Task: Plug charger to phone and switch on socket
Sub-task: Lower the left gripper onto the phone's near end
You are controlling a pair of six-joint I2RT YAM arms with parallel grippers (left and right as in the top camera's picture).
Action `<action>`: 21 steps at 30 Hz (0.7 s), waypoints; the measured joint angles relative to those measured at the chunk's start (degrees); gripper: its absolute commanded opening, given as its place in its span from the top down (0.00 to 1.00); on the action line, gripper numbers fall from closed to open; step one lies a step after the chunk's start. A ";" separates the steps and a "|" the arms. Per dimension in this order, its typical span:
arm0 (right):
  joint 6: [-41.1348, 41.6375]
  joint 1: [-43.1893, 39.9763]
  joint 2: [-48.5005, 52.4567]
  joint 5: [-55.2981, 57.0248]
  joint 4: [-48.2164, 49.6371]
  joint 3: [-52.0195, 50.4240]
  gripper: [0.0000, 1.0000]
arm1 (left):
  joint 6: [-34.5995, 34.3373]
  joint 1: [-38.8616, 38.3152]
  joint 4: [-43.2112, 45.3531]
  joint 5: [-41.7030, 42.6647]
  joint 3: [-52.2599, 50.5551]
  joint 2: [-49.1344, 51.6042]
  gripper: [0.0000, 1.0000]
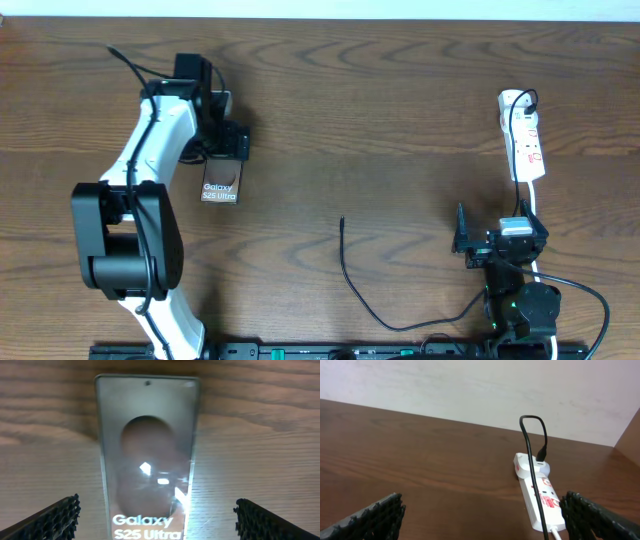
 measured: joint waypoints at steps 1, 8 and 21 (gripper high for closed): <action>0.00 -0.02 0.00 0.00 0.02 0.00 0.01 | 0.00 -0.42 0.02 -0.28 0.00 0.00 0.02; 0.00 0.00 0.00 0.00 0.02 0.00 0.01 | -0.02 -1.33 0.11 -3.48 0.00 0.00 0.02; 0.00 0.00 0.00 0.00 0.02 0.00 0.01 | -0.02 -1.27 3.02 -4.07 -3.58 0.00 0.02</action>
